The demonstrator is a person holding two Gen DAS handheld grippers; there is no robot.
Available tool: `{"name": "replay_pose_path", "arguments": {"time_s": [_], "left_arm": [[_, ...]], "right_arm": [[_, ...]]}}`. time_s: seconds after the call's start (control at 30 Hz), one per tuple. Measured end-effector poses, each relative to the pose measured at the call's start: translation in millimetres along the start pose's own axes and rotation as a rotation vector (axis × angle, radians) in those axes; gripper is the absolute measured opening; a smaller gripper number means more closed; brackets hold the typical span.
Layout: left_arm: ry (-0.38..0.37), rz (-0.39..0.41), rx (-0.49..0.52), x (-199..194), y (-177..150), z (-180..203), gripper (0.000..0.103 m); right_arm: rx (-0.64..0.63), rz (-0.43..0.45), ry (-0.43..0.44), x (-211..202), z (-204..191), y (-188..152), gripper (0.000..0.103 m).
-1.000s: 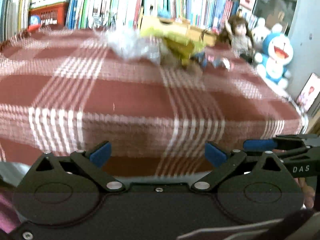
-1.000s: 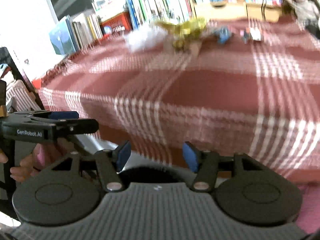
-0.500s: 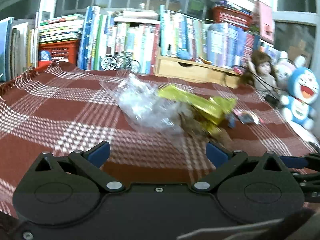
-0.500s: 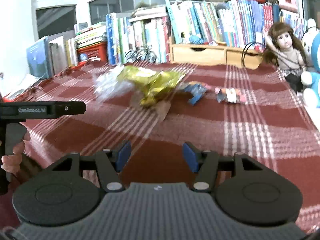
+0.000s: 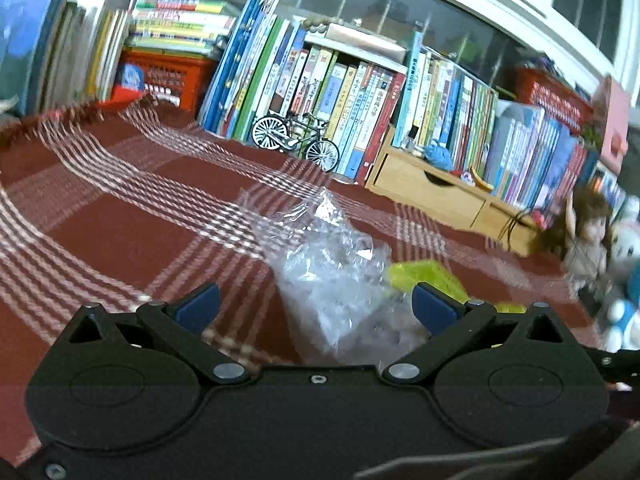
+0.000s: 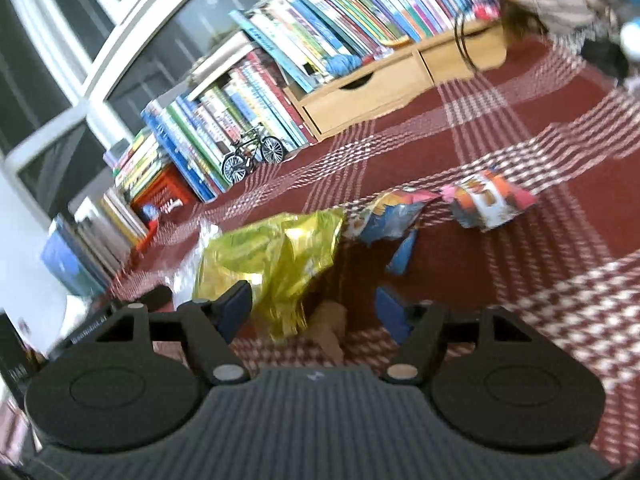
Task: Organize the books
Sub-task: 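Grasp the clear plastic wrapper with the left tool while the right grasps the gold foil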
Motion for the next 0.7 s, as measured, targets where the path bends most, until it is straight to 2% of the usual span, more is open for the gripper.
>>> {"name": "replay_pose_path", "arguments": {"time_s": [0.17,0.23,0.27,0.3,0.33,0.37,0.47,0.7], "left_arm": [[-0.026,-0.027,-0.054,23.5,5.0,-5.4,0.099],[-0.035,-0.031,-0.053,30.5,5.8,-4.0,0.095],[-0.039,-0.044,-0.056,34.3,5.3,-3.3,0.087],[-0.043,-0.066,-0.062,39.2,5.4,-3.4,0.071],[-0.053,-0.086,-0.075,43.2,5.3,-3.5,0.067],[-0.056,-0.086,-0.087,44.5,5.7,-4.4,0.065],[-0.065,-0.052,-0.074,37.8,7.2,-4.2,0.06],[-0.061,0.06,-0.003,2.5,19.2,2.0,0.06]], "right_arm": [[0.071,-0.02,0.014,31.2,-2.1,13.6,0.08],[0.073,-0.032,0.009,44.1,-5.2,16.8,0.08],[0.075,-0.039,0.007,48.3,-6.3,18.0,0.079],[0.083,-0.049,0.004,54.6,-6.7,18.6,0.071],[0.091,-0.055,0.006,58.4,-7.0,19.1,0.055],[0.104,-0.059,0.003,61.4,-6.9,19.0,0.046],[0.111,-0.05,0.022,59.6,-8.7,18.7,0.042],[0.025,0.056,0.041,26.7,-25.9,26.0,0.04]]}}
Point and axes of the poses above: each gripper's, at about its wrist camera, not at the fingertips, and x roughly the way its jaws point, z to its right, y to its top, the point moved 1 cm from there along x, roughly the way its jaws point, and after that the axes turned 6 degrees about x, right-handed, at the moved point
